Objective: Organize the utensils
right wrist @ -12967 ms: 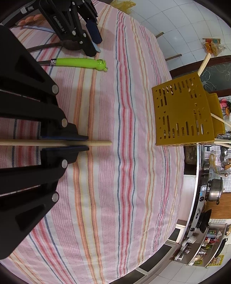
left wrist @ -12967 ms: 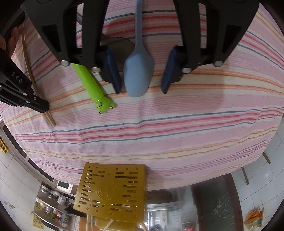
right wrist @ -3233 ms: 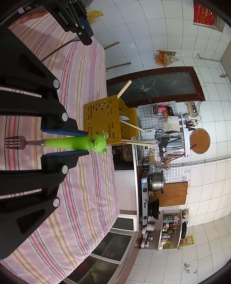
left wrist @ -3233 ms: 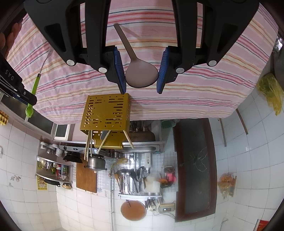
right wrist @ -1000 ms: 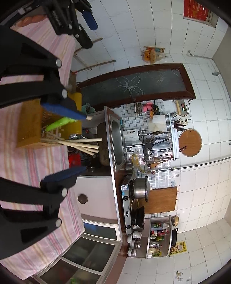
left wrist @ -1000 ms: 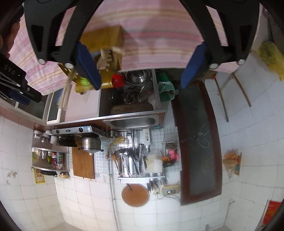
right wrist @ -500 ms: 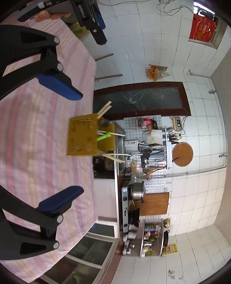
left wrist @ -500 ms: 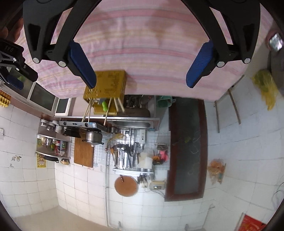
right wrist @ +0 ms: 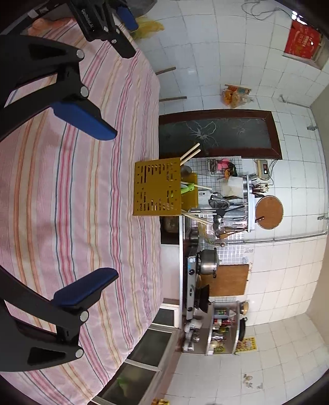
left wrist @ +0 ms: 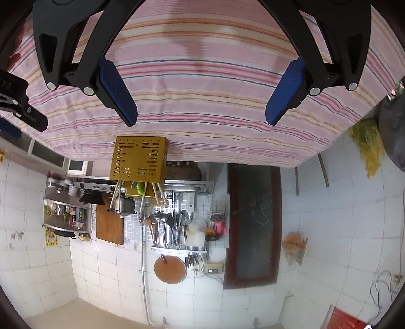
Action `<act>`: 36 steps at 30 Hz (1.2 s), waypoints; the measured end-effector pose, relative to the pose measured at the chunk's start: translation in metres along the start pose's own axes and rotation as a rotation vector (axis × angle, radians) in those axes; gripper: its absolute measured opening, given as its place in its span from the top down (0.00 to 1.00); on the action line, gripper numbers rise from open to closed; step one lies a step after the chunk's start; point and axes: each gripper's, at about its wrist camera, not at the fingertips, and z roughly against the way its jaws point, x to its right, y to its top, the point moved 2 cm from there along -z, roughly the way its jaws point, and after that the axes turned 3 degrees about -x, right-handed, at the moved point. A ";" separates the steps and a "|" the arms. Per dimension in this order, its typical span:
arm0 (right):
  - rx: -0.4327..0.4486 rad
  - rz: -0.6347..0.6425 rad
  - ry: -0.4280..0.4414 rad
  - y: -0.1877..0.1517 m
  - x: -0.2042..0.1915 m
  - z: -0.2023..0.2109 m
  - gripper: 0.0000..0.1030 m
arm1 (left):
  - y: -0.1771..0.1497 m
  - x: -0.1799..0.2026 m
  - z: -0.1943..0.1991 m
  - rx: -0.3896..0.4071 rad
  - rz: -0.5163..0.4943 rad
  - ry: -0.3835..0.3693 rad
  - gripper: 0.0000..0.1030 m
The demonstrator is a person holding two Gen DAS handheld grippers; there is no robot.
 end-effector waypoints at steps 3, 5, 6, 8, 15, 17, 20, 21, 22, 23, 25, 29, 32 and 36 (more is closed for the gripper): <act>-0.009 0.003 0.002 -0.005 -0.001 -0.002 0.04 | -0.002 0.004 -0.001 0.006 -0.027 -0.003 0.05; -0.003 -0.012 -0.006 -0.005 0.003 -0.001 0.04 | -0.002 0.004 -0.001 0.005 -0.024 -0.002 0.05; 0.003 -0.019 -0.007 -0.005 0.005 0.000 0.04 | -0.004 0.003 -0.002 0.002 -0.017 -0.002 0.05; 0.012 -0.031 -0.014 -0.005 0.007 0.001 0.04 | -0.002 0.003 -0.003 -0.001 -0.005 0.001 0.05; 0.032 -0.030 -0.025 -0.007 0.007 0.008 0.04 | -0.004 -0.004 -0.003 0.000 0.024 0.017 0.05; 0.040 -0.026 -0.028 -0.008 0.007 0.010 0.04 | -0.003 -0.005 -0.003 0.003 0.029 0.020 0.05; 0.044 -0.030 -0.026 -0.008 0.008 0.012 0.04 | -0.002 -0.008 -0.005 -0.003 0.040 0.019 0.05; 0.044 -0.033 -0.025 -0.008 0.009 0.012 0.04 | -0.002 -0.009 -0.005 -0.004 0.043 0.020 0.05; 0.044 -0.034 -0.024 -0.008 0.009 0.012 0.04 | -0.002 -0.010 -0.006 -0.006 0.047 0.021 0.05; 0.044 -0.036 -0.023 -0.008 0.010 0.012 0.04 | -0.002 -0.011 -0.006 -0.006 0.050 0.022 0.05; 0.048 -0.035 -0.025 -0.007 0.011 0.013 0.04 | -0.002 -0.011 -0.005 -0.003 0.053 0.025 0.05; 0.056 -0.030 -0.025 -0.008 0.011 0.015 0.04 | -0.002 -0.011 -0.004 0.006 0.054 0.027 0.05; 0.062 -0.037 -0.025 -0.010 0.012 0.017 0.04 | -0.003 -0.011 -0.003 0.013 0.050 0.028 0.05; 0.069 -0.035 -0.026 -0.010 0.012 0.019 0.04 | -0.003 -0.010 -0.003 0.016 0.048 0.028 0.05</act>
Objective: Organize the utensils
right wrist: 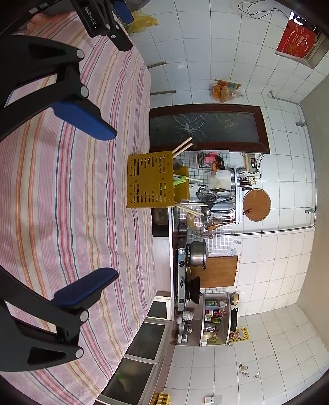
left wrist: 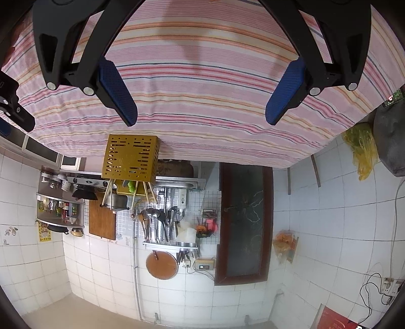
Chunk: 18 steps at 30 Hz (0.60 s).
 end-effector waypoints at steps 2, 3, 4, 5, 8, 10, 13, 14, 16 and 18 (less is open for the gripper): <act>0.003 0.003 0.000 0.000 -0.001 0.001 0.04 | 0.000 0.000 0.001 0.003 -0.001 0.000 0.05; 0.006 0.004 -0.001 0.000 -0.001 0.001 0.04 | 0.000 0.000 0.001 0.004 -0.002 0.000 0.05; 0.006 0.005 -0.002 0.000 -0.002 0.002 0.04 | 0.000 0.000 0.001 0.005 -0.003 0.000 0.05; 0.007 0.005 -0.003 0.000 -0.002 0.002 0.04 | 0.000 0.000 0.001 0.007 -0.004 0.000 0.05; 0.007 0.004 -0.002 0.000 -0.001 0.002 0.04 | 0.001 0.000 0.003 0.016 -0.008 0.000 0.05; 0.007 0.003 -0.003 0.000 -0.001 0.002 0.04 | 0.001 0.001 0.005 0.023 -0.012 0.000 0.05; 0.007 0.003 -0.003 0.000 0.000 0.002 0.04 | 0.002 0.002 0.007 0.033 -0.018 0.001 0.05; 0.006 0.003 -0.003 -0.001 0.000 0.002 0.04 | 0.002 0.002 0.007 0.035 -0.021 0.001 0.05; 0.007 0.003 -0.004 -0.001 -0.001 0.003 0.04 | 0.002 0.002 0.008 0.039 -0.024 0.000 0.05; 0.007 0.003 -0.005 -0.001 -0.001 0.003 0.04 | 0.002 0.002 0.009 0.043 -0.024 -0.001 0.05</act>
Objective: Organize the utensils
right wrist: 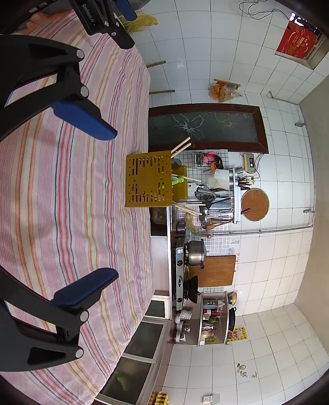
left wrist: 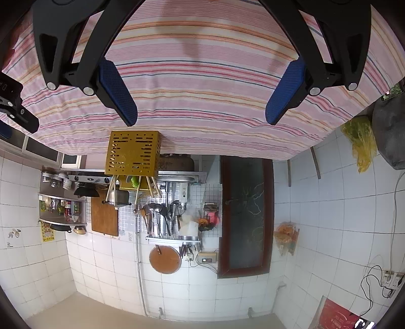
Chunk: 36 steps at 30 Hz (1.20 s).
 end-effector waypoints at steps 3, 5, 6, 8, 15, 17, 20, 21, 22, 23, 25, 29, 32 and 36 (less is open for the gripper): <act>0.000 -0.001 0.002 0.000 0.001 0.000 0.04 | 0.000 0.001 0.001 0.005 -0.005 0.000 0.05; -0.001 0.000 0.002 0.000 0.000 0.000 0.04 | 0.000 0.001 0.002 0.007 -0.007 -0.001 0.05; 0.000 0.000 0.002 0.000 0.000 0.000 0.04 | 0.000 0.001 0.002 0.008 -0.007 -0.001 0.05; 0.000 0.001 0.001 0.000 0.000 0.000 0.04 | 0.000 0.000 0.002 0.010 -0.005 0.000 0.05; 0.000 -0.002 0.001 0.000 0.001 0.001 0.04 | 0.000 -0.002 0.004 0.018 -0.005 0.000 0.05; -0.001 -0.001 0.001 0.000 0.001 0.001 0.04 | 0.001 -0.002 0.004 0.018 -0.003 0.000 0.05; 0.000 -0.002 0.001 0.000 0.002 0.000 0.04 | 0.001 -0.003 0.004 0.015 0.000 0.000 0.05; 0.000 -0.002 0.001 0.000 0.002 0.001 0.04 | 0.002 -0.003 0.004 0.015 0.001 0.000 0.05; 0.000 -0.002 0.001 0.000 0.002 0.001 0.04 | 0.002 -0.004 0.004 0.015 0.001 0.000 0.05; 0.000 -0.002 0.001 0.000 0.002 0.001 0.04 | 0.002 -0.004 0.004 0.016 0.001 0.000 0.05; -0.001 -0.002 0.001 0.000 0.002 0.000 0.04 | 0.002 -0.004 0.004 0.016 0.000 0.000 0.05; 0.000 -0.002 0.001 0.000 0.003 0.001 0.04 | 0.003 -0.005 0.004 0.016 0.001 -0.001 0.05; -0.001 -0.003 0.001 0.000 0.002 0.000 0.04 | 0.002 -0.004 0.004 0.016 0.000 0.000 0.05; -0.001 -0.004 0.001 0.000 0.003 0.000 0.04 | 0.002 -0.004 0.004 0.016 -0.001 0.000 0.05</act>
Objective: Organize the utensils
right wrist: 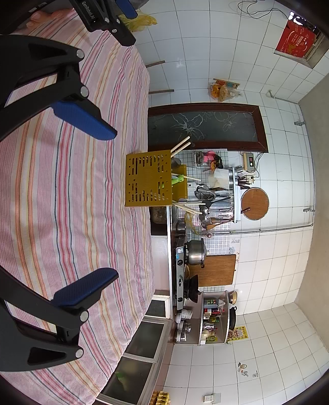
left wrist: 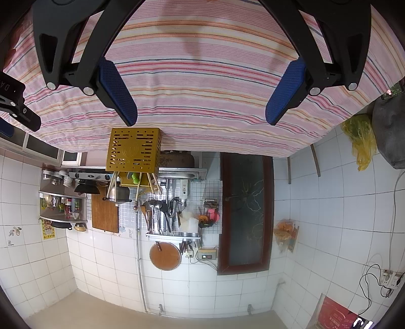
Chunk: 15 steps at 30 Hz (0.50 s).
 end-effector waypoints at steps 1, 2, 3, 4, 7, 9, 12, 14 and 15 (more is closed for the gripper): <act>0.000 0.000 0.000 0.000 0.000 0.000 0.04 | 0.001 0.000 0.000 -0.001 -0.001 -0.001 0.05; 0.000 0.000 0.000 0.000 0.000 0.000 0.04 | 0.001 0.000 -0.001 -0.003 -0.002 -0.003 0.05; -0.001 0.000 0.000 0.000 0.000 0.000 0.04 | 0.001 -0.001 -0.001 -0.005 -0.002 -0.003 0.05; 0.000 0.000 0.000 0.000 0.000 0.000 0.04 | 0.002 -0.001 -0.001 -0.006 -0.002 -0.005 0.05; -0.001 -0.001 0.000 0.000 0.000 0.000 0.04 | 0.002 -0.001 -0.002 -0.008 -0.002 -0.010 0.05; 0.000 0.000 0.000 0.000 0.000 0.000 0.04 | 0.003 -0.002 -0.004 -0.011 -0.004 -0.014 0.05; 0.001 -0.001 0.000 0.000 0.001 0.000 0.04 | 0.002 -0.001 -0.004 -0.011 -0.009 -0.017 0.05; 0.001 -0.002 -0.001 0.000 0.001 0.000 0.04 | 0.002 -0.001 -0.003 -0.008 -0.012 -0.017 0.05; 0.000 -0.002 -0.001 0.000 0.002 0.000 0.04 | 0.003 0.000 -0.003 -0.007 -0.012 -0.018 0.05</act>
